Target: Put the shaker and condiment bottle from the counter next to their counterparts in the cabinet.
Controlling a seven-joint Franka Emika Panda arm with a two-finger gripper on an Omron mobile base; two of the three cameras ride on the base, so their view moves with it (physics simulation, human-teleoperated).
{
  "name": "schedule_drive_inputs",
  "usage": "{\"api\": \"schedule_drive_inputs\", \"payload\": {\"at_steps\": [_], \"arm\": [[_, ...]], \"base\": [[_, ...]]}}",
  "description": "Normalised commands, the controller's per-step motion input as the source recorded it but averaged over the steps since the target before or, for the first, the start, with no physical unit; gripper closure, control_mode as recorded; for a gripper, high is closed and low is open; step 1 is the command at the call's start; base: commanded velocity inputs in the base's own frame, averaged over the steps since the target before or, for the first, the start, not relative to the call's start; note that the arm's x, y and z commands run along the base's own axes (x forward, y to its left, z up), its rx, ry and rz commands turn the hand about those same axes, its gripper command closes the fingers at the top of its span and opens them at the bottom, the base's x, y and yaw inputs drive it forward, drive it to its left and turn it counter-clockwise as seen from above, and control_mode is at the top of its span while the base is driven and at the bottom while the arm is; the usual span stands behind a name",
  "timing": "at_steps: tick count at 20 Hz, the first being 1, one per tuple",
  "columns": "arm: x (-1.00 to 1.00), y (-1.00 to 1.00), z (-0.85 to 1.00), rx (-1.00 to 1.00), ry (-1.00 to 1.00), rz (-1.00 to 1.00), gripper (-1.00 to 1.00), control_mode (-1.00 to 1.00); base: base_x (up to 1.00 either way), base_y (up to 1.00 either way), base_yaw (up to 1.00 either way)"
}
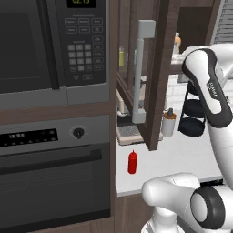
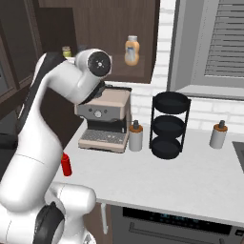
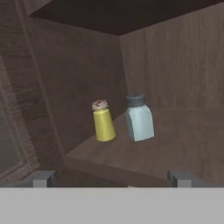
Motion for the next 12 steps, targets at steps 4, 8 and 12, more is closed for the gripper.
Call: {"api": "schedule_drive_inputs", "payload": {"at_steps": [4,8,12], "arm": [[-0.71,0.0,0.0,0.0,-0.01,0.0,-1.0,-1.0],[-0.7,-0.15,0.0,0.01,-0.02,0.0,-1.0,-1.0],[-0.73,-0.3,0.0,0.02,-0.04,0.0,-1.0,-1.0]], "base": [[0.0,0.0,0.0],[0.0,0.0,0.0],[0.0,0.0,0.0]]}}
